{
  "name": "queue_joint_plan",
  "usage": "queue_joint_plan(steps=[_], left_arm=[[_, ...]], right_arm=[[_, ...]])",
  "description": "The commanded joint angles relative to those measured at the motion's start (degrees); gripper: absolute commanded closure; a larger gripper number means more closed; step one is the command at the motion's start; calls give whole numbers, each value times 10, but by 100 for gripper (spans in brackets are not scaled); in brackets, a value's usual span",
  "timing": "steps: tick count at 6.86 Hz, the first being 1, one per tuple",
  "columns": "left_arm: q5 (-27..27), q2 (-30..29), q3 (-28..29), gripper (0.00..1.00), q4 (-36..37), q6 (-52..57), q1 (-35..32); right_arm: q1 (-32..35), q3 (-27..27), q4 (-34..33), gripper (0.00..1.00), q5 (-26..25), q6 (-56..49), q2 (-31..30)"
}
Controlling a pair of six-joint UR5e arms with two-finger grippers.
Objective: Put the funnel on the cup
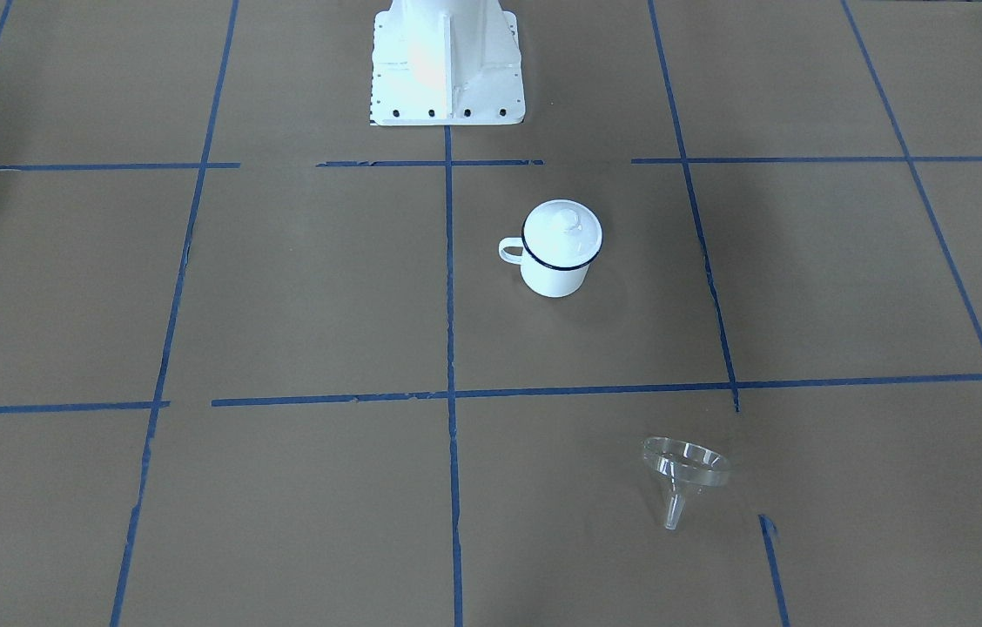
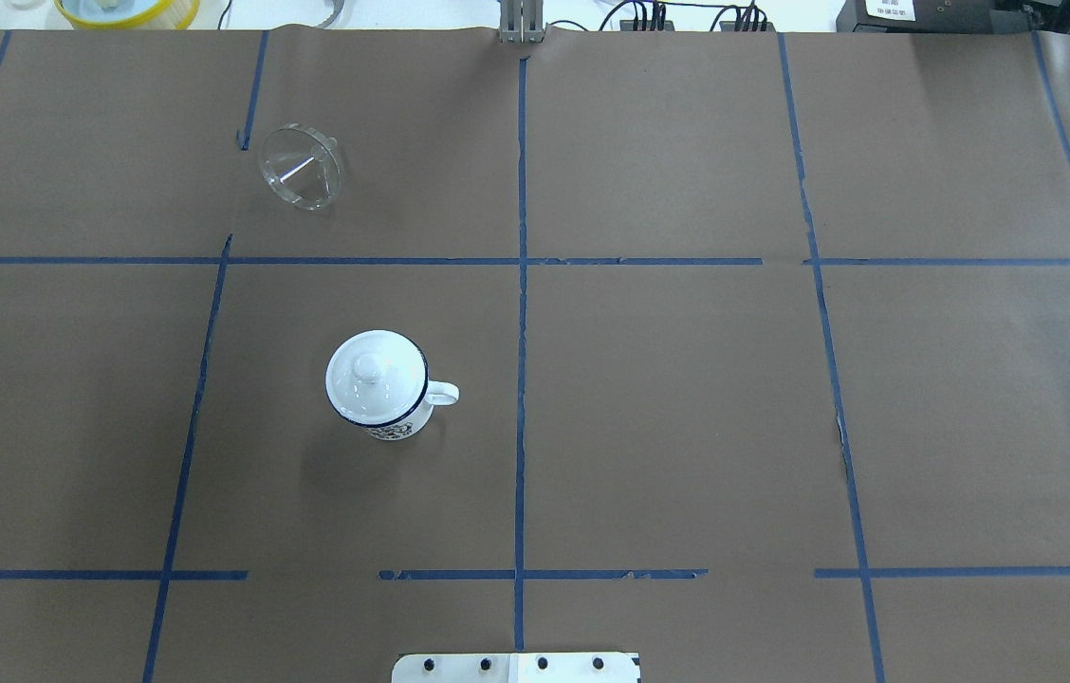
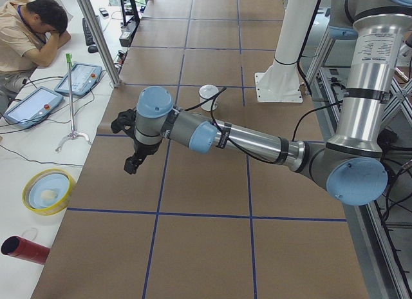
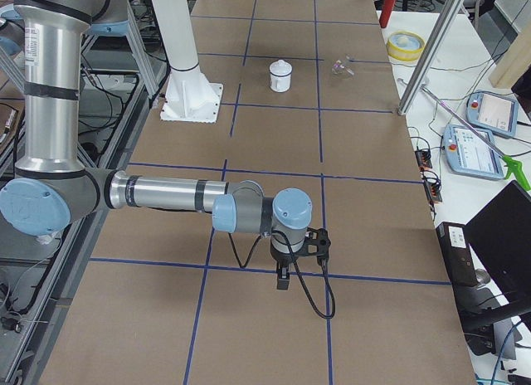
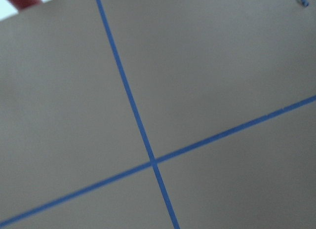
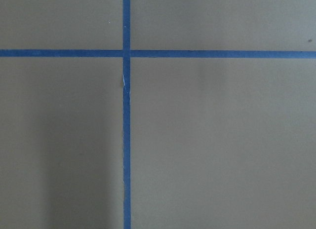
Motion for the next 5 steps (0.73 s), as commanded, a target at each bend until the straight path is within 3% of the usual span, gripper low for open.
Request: queue_joint_plan(steps=[1,3,5], left_arm=[[-2,-19,-39,0,-55,-237,23],[-34,-25,-67,0,-78,-379,165],[35,-64,-109,0,-68,-607,310]], right_arm=[[0,0,0,0,0,0,0],[0,-1,0,0,0,0,0],[0,0,0,0,0,0,0]])
